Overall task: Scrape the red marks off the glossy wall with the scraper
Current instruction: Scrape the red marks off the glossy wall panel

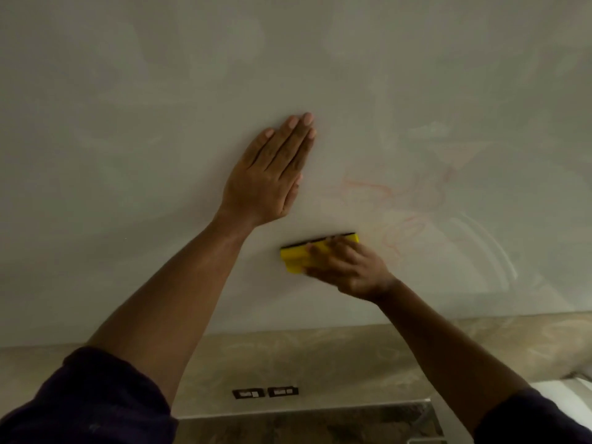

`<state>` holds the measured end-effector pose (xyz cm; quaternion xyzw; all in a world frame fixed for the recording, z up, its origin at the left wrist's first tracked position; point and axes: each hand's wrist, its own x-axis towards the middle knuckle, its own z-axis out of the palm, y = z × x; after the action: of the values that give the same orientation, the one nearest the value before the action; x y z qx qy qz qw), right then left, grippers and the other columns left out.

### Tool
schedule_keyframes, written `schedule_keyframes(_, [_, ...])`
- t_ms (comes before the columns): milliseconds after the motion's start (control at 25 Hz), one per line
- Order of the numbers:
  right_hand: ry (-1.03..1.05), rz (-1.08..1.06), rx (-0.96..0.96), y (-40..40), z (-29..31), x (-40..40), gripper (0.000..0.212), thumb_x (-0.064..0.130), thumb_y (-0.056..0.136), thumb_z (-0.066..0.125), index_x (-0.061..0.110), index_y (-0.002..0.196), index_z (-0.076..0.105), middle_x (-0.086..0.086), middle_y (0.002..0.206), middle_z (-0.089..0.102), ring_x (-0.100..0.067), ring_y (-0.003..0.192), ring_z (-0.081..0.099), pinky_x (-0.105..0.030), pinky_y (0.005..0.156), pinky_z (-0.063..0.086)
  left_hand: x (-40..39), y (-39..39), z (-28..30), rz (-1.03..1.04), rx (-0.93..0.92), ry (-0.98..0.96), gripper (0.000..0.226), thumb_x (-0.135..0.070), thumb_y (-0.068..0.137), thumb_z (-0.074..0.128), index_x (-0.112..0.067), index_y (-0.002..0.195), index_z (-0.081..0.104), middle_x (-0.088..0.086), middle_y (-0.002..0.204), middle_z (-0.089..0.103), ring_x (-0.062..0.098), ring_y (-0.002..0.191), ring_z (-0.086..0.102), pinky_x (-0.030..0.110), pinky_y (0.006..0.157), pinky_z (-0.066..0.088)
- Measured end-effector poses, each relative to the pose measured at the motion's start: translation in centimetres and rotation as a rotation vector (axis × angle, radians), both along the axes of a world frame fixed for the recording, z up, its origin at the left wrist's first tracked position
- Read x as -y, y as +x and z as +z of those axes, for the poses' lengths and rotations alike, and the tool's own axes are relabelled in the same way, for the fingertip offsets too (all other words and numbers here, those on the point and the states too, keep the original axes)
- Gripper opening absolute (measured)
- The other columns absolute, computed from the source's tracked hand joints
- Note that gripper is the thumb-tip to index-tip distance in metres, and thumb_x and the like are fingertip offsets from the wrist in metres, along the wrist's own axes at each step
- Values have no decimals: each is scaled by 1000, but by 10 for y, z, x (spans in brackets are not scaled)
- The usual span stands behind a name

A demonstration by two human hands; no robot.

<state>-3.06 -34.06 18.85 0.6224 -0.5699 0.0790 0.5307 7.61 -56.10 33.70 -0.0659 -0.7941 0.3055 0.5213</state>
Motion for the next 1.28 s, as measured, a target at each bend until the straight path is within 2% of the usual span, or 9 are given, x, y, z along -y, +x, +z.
schedule_keyframes(240, [-966,-177,542,0,69,-7,32,2,87,84,20,113,83,-25,128,67,-37,109,65,-33,96,43,1,2,-2,-25,14,24,69,-25,104,40,-2,168,25,13,174,17,25,164,14,42,133,16])
schedule_keyframes(480, [-240,-108,159,1,14,-11,66,-7,74,71,31,127,77,-15,140,66,-37,119,63,-46,102,53,4,1,-2,-22,1,26,69,-27,105,35,-2,168,24,11,175,14,21,165,6,40,134,11])
schedule_keyframes(640, [-1073,-191,647,-22,56,-40,44,3,87,81,24,124,70,-23,125,64,-27,117,54,-51,95,52,4,1,-4,-28,11,36,69,-27,105,37,-4,169,24,10,175,13,21,165,5,40,134,10])
schedule_keyframes(720, [-1272,-244,726,-24,64,-38,43,12,95,76,22,136,63,-23,129,60,-25,120,52,-43,102,43,3,0,-6,-29,10,40,69,-27,106,36,-4,169,24,10,175,13,21,165,5,40,134,10])
schedule_keyframes(880, [-620,-263,469,-1,5,-22,76,4,87,72,23,154,44,-17,143,54,-37,122,56,-45,102,42,4,-2,-7,-22,-2,41,68,-28,106,36,-4,169,24,11,175,15,21,165,5,41,134,11])
schedule_keyframes(960, [-378,-289,342,-2,-26,-41,82,-4,78,78,24,151,53,-9,146,56,-38,120,61,-48,104,46,4,-3,-7,-26,-10,38,68,-29,107,37,-4,169,23,11,175,15,21,165,4,41,134,11])
schedule_keyframes(1040, [-499,-317,425,-12,-27,-62,73,-4,81,80,20,147,58,-12,141,60,-37,119,60,-48,103,47,6,-3,-8,-15,-29,27,67,-28,107,37,-3,168,24,12,175,17,22,165,6,41,134,11])
schedule_keyframes(1200, [-1182,-406,862,-25,17,-59,63,15,96,74,6,153,48,-21,134,58,-31,115,50,-48,100,42,4,-5,-10,-14,-46,13,66,-27,108,38,-2,168,26,12,175,15,23,165,6,43,134,13])
schedule_keyframes(1280, [-1199,-424,869,-16,19,-35,60,19,97,70,5,151,50,-23,134,59,-33,115,50,-49,101,41,4,-6,-12,-3,-52,18,66,-27,108,38,-2,168,25,12,175,14,23,165,5,43,134,11])
